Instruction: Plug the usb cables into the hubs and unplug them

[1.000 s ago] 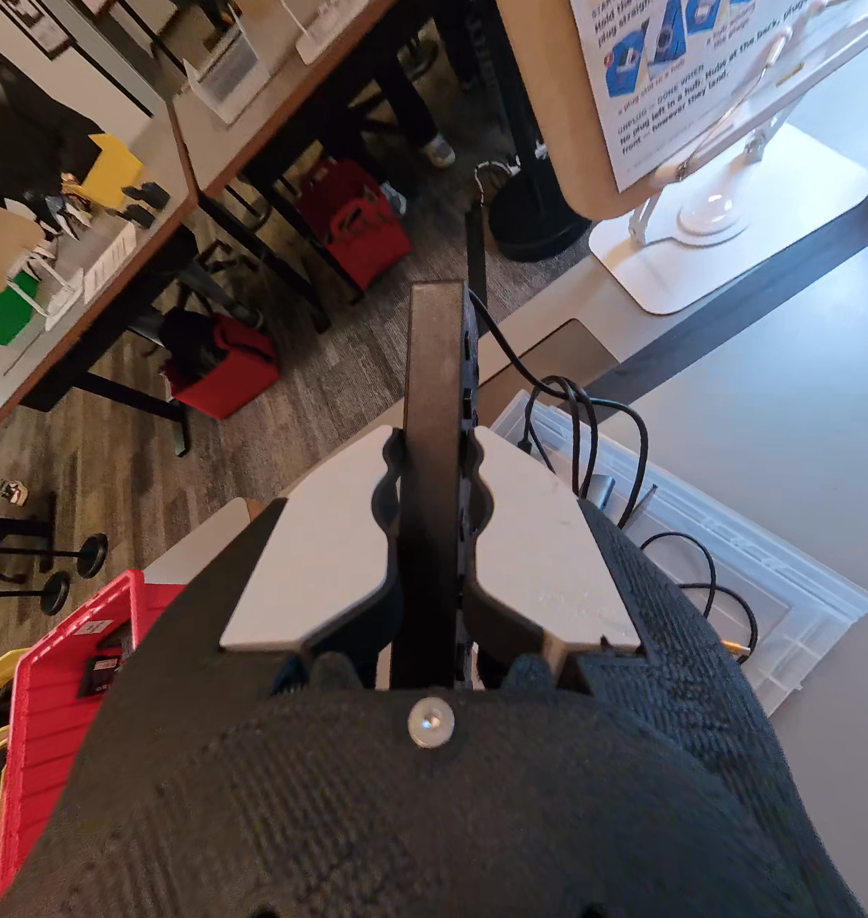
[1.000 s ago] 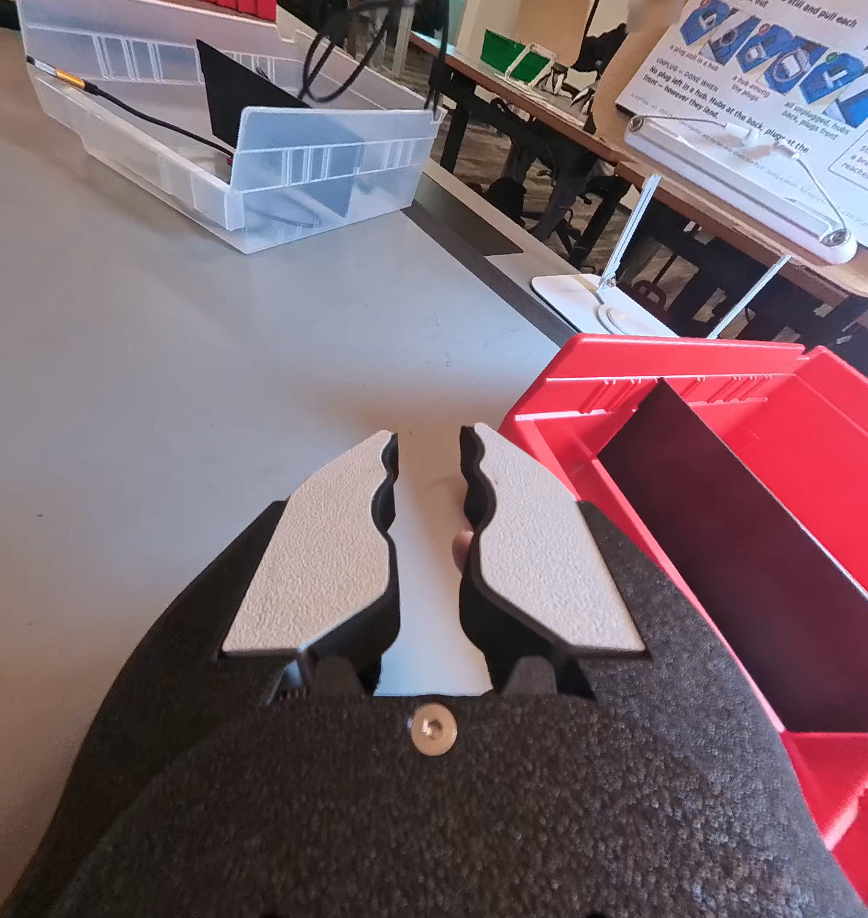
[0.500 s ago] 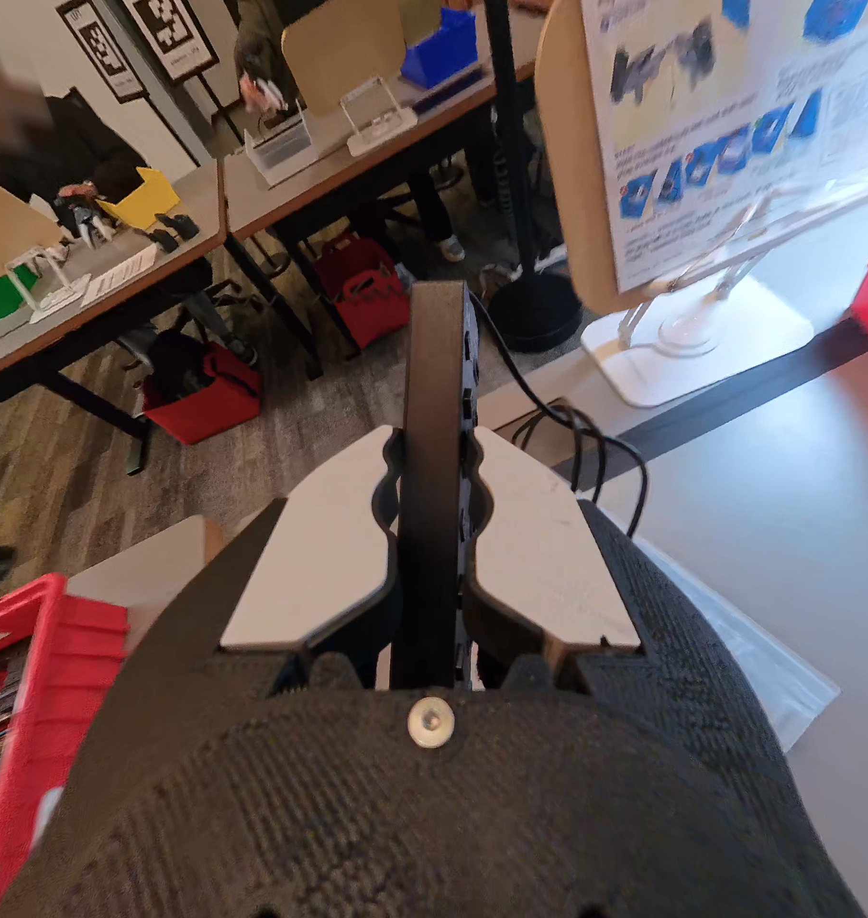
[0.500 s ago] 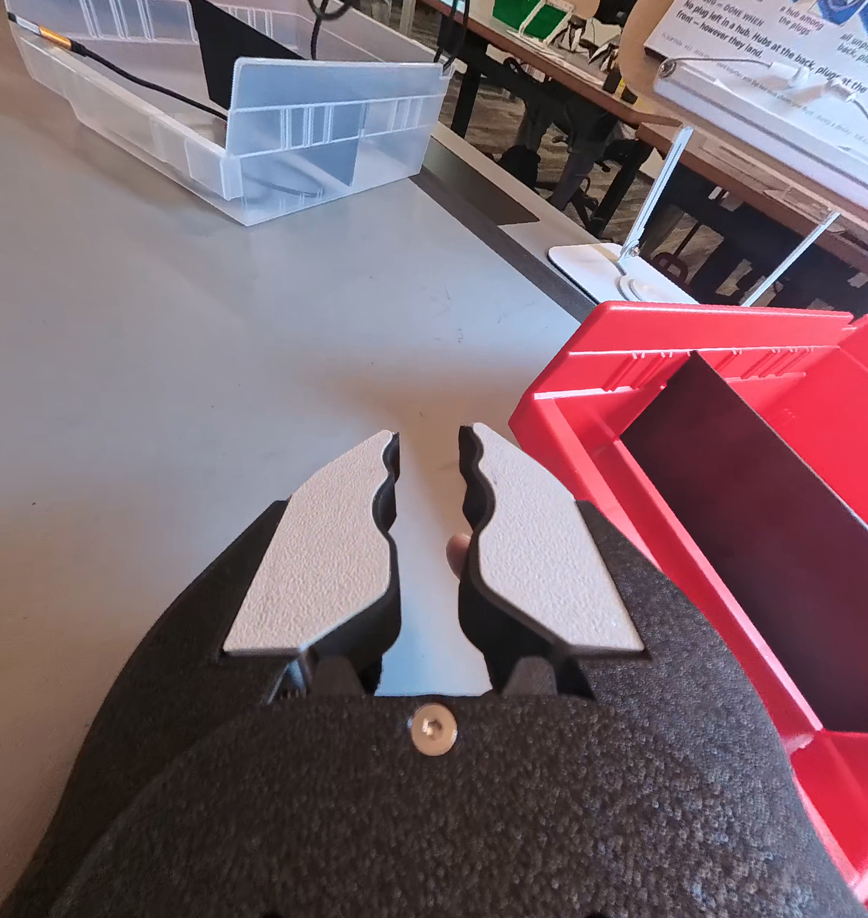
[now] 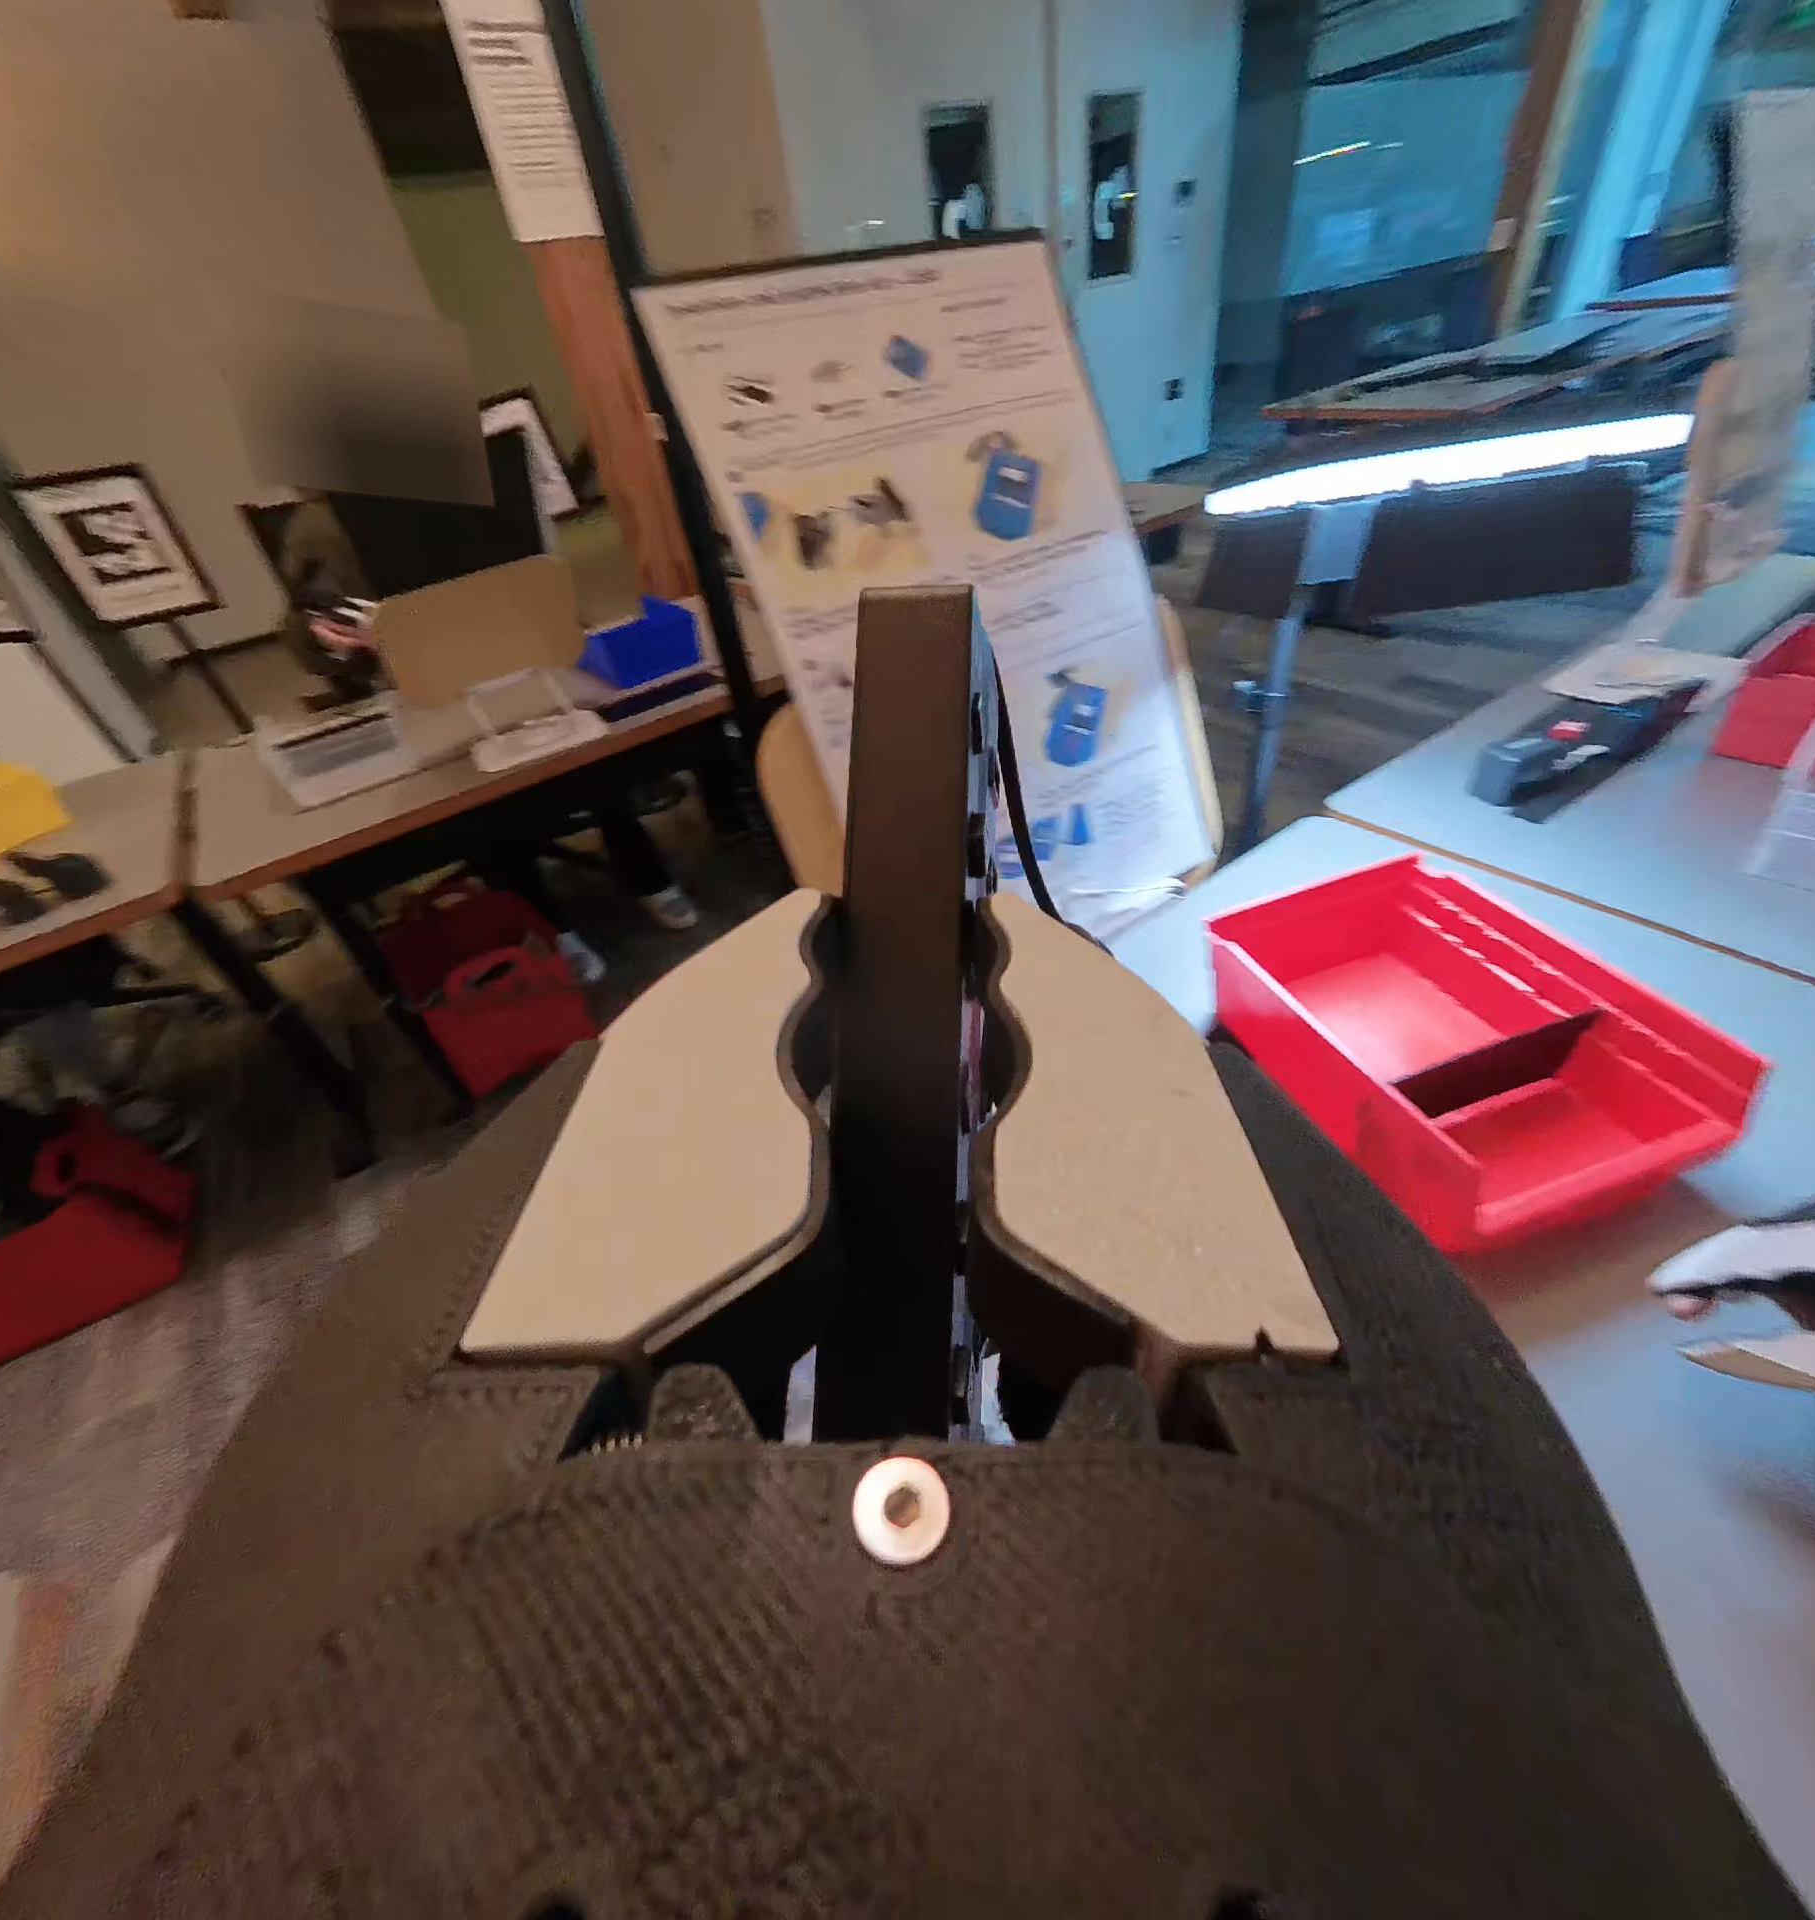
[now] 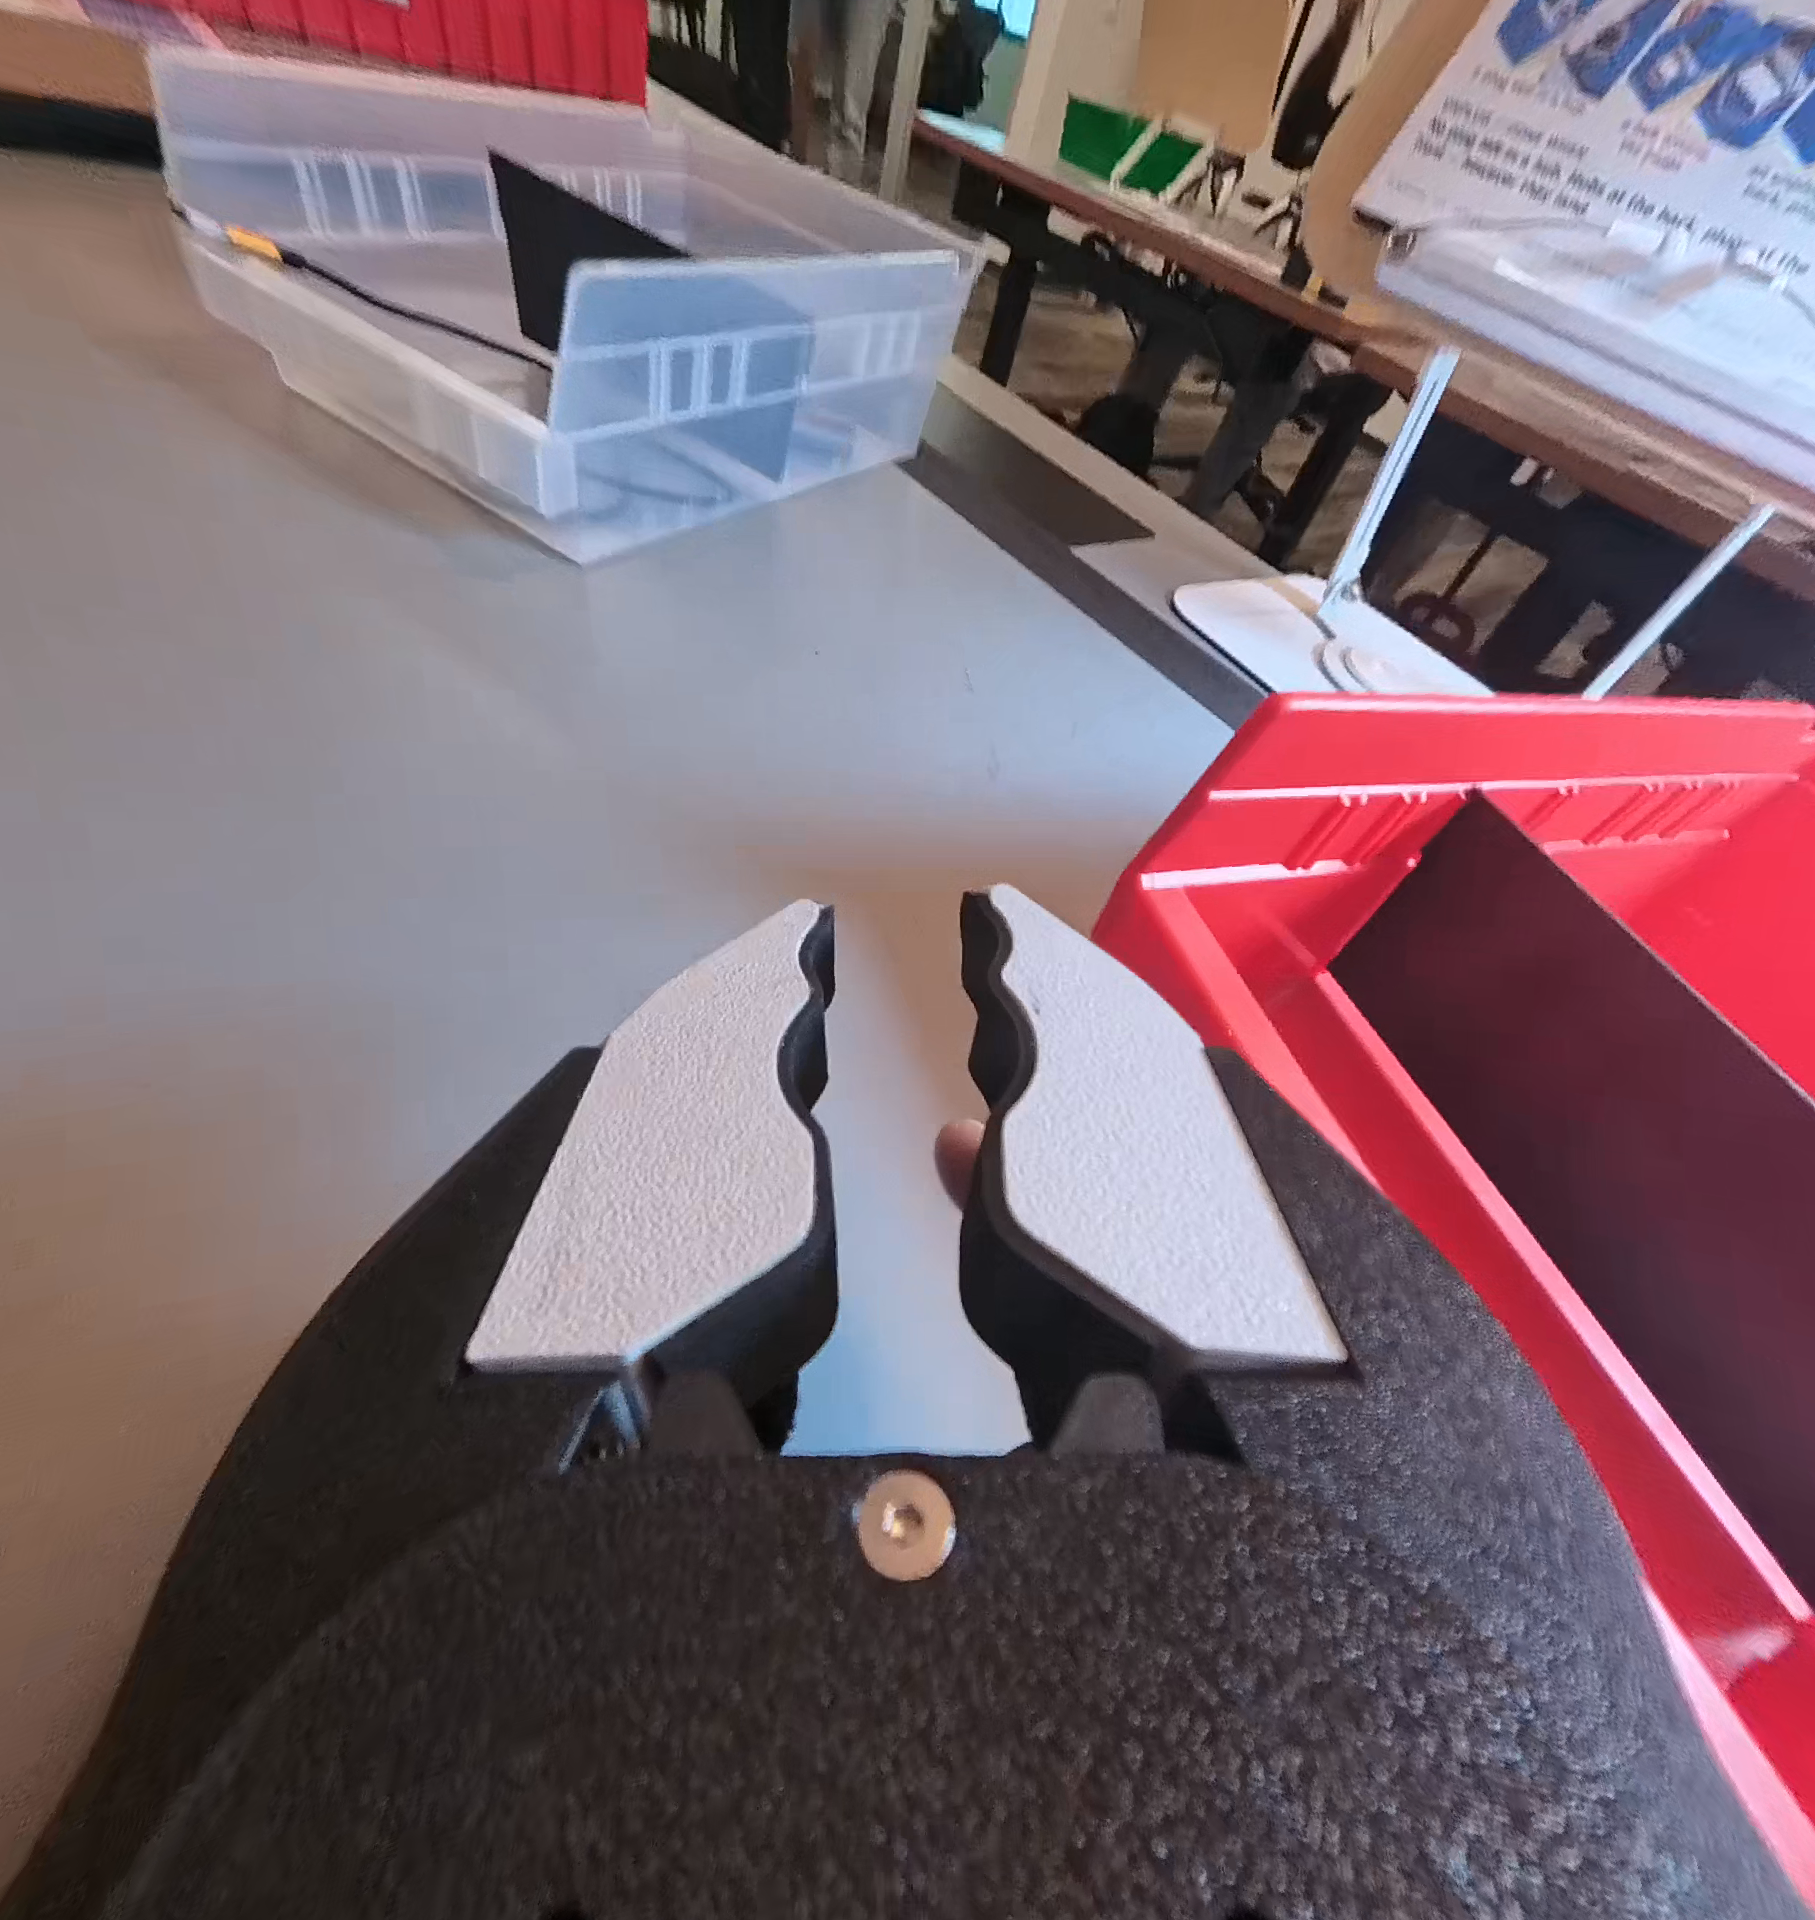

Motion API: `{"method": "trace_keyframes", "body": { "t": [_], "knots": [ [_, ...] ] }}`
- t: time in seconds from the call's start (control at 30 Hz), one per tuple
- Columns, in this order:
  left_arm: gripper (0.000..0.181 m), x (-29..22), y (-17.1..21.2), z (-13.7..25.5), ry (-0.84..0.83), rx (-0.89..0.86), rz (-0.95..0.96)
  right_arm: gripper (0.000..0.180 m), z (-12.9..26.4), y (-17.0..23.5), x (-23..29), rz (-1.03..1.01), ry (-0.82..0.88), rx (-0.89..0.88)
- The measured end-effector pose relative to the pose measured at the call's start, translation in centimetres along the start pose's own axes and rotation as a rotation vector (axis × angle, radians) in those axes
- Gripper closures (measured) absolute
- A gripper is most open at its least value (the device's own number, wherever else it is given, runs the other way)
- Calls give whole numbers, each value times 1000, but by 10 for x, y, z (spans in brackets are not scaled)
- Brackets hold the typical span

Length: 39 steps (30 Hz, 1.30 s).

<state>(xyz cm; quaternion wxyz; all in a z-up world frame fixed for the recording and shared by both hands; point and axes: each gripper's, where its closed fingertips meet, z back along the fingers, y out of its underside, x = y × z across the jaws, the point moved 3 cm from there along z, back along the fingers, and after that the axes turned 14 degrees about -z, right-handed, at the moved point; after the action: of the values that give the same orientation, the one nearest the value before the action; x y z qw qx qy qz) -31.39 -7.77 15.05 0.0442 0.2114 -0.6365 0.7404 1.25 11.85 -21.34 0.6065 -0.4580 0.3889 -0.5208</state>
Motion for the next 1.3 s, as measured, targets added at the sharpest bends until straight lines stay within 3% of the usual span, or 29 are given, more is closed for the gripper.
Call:
{"method": "trace_keyframes", "body": {
  "t": [0.03,0.23,0.37,0.4,0.47,0.63,0.83,1.1,1.3],
  "knots": [
    [157,-16,4,-2,39,-11,13,155,2,-4,2,-14,-18,-22],
    [156,-145,53,-22,335,-73,107,139,15,-50,7,62,-6,-164],
    [156,-238,81,-30,602,-127,229,110,7,-70,0,158,34,-102],
    [156,-258,84,-29,674,-146,260,113,3,-68,-4,194,47,-65],
    [156,-290,91,-25,803,-166,303,179,3,-67,-2,307,11,-82],
    [156,-342,119,-7,1240,-133,372,179,14,-85,44,375,-263,-201],
    [156,-395,159,3,1560,-53,385,177,13,-101,100,396,-418,-302],
    [156,-415,194,7,1704,3,409,173,18,-53,111,300,-595,-108],
    [155,-416,212,-2,1686,83,452,171,15,-30,105,323,-585,33]
  ]
}}
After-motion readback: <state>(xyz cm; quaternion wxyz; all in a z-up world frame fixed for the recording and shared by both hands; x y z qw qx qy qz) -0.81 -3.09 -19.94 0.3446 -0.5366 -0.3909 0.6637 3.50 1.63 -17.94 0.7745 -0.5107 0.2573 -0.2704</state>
